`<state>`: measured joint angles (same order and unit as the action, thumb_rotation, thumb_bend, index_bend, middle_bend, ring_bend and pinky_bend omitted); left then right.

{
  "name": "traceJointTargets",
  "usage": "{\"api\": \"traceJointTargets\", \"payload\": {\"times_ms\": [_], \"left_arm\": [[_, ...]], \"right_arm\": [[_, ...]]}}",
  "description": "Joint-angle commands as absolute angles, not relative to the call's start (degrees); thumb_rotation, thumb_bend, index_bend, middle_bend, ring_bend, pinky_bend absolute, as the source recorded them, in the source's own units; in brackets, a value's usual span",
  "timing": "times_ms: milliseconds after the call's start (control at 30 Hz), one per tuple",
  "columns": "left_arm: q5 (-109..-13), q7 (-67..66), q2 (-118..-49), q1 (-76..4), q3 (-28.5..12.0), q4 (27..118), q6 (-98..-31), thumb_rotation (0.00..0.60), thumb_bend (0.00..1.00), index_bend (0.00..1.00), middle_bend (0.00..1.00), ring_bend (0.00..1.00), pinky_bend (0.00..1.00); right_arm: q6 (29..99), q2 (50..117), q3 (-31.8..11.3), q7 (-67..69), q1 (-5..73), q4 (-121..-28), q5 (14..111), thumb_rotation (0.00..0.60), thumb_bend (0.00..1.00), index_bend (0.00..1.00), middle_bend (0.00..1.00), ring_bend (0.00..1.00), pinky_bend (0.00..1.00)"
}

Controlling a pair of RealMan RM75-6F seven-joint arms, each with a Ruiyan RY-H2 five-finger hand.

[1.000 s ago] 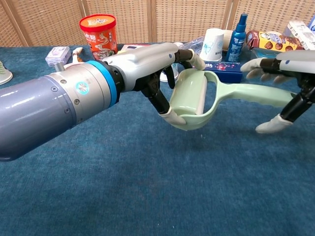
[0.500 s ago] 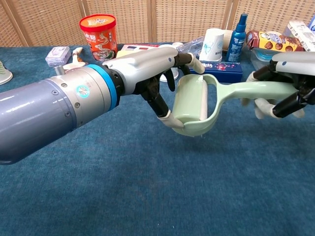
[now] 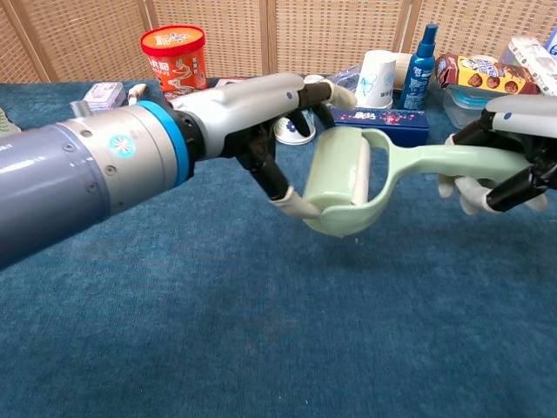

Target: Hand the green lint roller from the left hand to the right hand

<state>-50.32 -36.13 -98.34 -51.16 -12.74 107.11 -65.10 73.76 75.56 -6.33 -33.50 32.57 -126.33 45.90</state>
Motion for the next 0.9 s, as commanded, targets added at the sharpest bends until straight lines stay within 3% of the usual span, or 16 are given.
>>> {"api": "traceJointTargets", "payload": {"times_ms": [33,167,500,900], "left_arm": [[-49.9,-35.8,-97.3,-51.1,-12.7,108.0,-64.6,0.600,0.00,0.03,0.05,0.13,0.44],[-49.6,-35.7,-96.4,-51.1,-12.6,108.6,-64.5,0.600,0.00,0.02,0.00,0.09,0.44],[-51.2,-34.8,-91.5,-49.7,-12.4,111.8,-66.2,0.600,0.00,0.02,0.00,0.07,0.42],[-64.5,-21.1,-69.8,-38.9,-7.1,115.0,-69.1,0.600,0.00,0.02,0.00,0.05,0.38]], "right_arm": [[73.8,75.5,-6.1,-33.1,32.4,-126.4,46.3,0.600,0.95,0.52,0.67,0.55,0.73],[73.9,75.5,-5.9,-32.7,32.3,-126.4,46.8,0.600,0.95,0.52,0.67,0.55,0.73],[74.1,75.1,-5.8,-31.9,32.1,-126.1,47.0,0.600,0.95,0.52,0.67,0.55,0.73],[72.9,72.3,-5.3,-27.4,30.5,-126.0,50.6,0.600,0.95,0.52,0.67,0.55,0.73]]}}
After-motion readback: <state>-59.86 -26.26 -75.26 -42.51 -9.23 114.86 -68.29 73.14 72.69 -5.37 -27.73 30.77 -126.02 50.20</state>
